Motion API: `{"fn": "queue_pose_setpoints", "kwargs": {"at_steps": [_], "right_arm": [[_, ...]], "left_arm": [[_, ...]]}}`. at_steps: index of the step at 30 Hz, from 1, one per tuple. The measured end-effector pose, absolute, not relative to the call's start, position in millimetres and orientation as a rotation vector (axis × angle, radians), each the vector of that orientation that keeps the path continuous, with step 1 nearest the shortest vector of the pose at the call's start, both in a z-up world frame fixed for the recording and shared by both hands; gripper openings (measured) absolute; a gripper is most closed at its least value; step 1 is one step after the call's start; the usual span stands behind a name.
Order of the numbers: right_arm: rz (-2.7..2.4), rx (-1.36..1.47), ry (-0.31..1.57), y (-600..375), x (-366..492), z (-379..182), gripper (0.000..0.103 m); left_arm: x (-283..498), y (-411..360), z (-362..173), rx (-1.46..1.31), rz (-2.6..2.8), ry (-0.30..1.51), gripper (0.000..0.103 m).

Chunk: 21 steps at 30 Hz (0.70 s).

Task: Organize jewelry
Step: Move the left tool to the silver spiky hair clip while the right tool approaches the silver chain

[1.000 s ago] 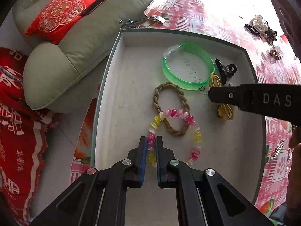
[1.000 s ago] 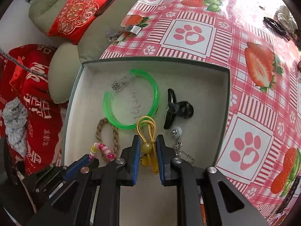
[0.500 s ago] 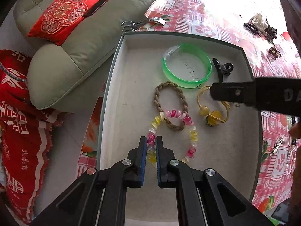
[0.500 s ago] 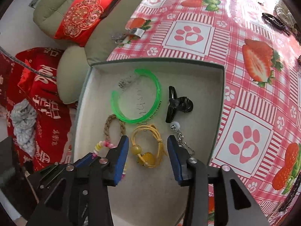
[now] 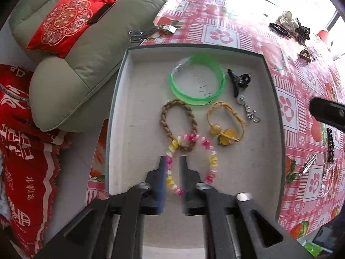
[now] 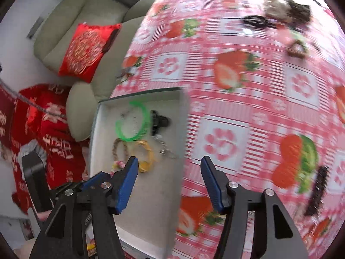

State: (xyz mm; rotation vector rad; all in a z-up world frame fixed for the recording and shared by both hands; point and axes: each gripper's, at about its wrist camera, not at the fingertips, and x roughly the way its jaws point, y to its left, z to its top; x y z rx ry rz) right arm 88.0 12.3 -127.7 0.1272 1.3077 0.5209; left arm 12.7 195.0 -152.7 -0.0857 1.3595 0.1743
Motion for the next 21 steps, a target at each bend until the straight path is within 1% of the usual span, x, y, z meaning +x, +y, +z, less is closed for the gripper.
{"fn": "queue_pose_setpoints", "kwargs": {"at_steps": [1, 2, 7, 8, 9, 10, 11, 21], "right_arm": [[0.498, 0.14, 1.308, 1.7, 87.1, -126.9, 0.064], [0.482, 0.151, 1.309, -6.4, 86.7, -126.2, 0.064], [0.378, 0.201, 1.3, -57.0, 83.3, -122.2, 0.064], [0.356, 0.208, 1.3, -67.6, 82.0, -122.1, 0.067], [0.342, 0.213, 1.3, -75.4, 81.5, -123.0, 0.071], [0.318, 0.221, 1.297, -86.9, 79.9, -122.9, 0.081], [0.301, 0.228, 1.291, -95.9, 78.3, -122.7, 0.083], [0.141, 0.232, 1.321, -166.3, 62.1, -136.0, 0.083]], "left_arm": [[13.7, 193.1, -150.5, -0.08, 0.185, 1.353, 0.103], [14.1, 190.3, -144.4, -0.065, 0.201, 1.313, 0.103], [24.8, 175.1, -135.0, 0.003, 0.173, 1.292, 0.103], [27.5, 169.1, -131.8, 0.034, 0.17, 1.278, 0.103], [28.8, 164.4, -128.5, 0.049, 0.161, 1.267, 0.103], [30.6, 158.8, -125.5, 0.062, 0.147, 1.256, 0.103], [33.3, 152.0, -121.9, 0.072, 0.127, 1.246, 0.103], [45.2, 59.4, -115.0, 0.193, -0.151, 1.225, 0.103]]}}
